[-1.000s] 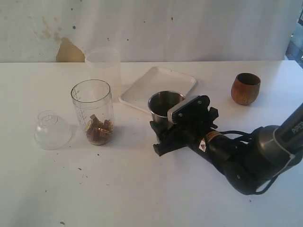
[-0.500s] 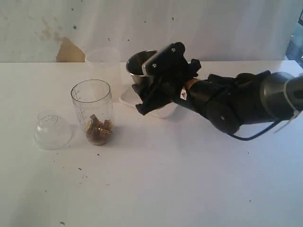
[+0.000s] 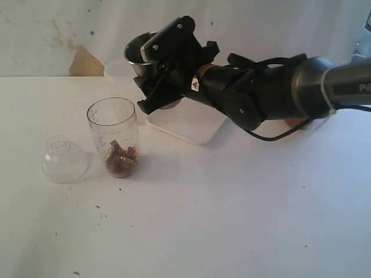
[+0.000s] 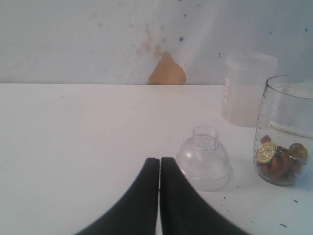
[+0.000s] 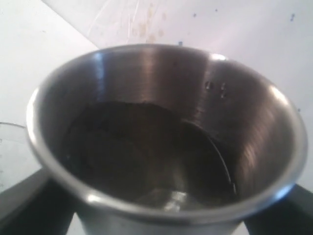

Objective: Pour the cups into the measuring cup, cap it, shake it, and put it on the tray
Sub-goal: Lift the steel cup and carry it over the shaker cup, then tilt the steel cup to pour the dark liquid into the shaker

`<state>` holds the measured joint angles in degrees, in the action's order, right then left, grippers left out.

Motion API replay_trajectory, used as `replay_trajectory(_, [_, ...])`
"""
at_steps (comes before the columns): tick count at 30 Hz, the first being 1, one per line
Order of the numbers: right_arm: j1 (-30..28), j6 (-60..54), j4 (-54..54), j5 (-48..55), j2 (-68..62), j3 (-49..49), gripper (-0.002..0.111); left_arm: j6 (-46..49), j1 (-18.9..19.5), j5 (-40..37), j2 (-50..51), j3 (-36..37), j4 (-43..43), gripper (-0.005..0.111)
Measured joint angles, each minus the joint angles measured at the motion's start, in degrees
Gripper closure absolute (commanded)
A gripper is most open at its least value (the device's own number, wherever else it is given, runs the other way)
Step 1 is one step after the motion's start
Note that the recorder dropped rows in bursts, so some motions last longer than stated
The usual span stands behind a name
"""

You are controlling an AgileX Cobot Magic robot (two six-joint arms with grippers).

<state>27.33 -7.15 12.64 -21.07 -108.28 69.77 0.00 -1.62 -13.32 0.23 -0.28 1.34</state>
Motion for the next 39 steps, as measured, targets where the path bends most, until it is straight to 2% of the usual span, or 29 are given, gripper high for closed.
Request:
replay_trajectory(6, [1.03,-1.17,0.08,4.53,-2.11,3.04,0.108,0.0,0.0,0.0,0.0,0.0,0.0,0.106])
replay_trajectory(13, [1.22,-13.12,0.08,4.83,-2.25,4.06,0.108,0.0,0.0,0.0,0.0,0.0,0.0,0.106])
replay_trajectory(22, [1.22,-21.42,0.08,4.92,-2.25,4.06,0.108,0.0,0.0,0.0,0.0,0.0,0.0,0.106])
replay_trajectory(39, [1.22,-26.65,0.08,4.38,-2.25,4.19,0.108,0.0,0.0,0.0,0.0,0.0,0.0,0.106])
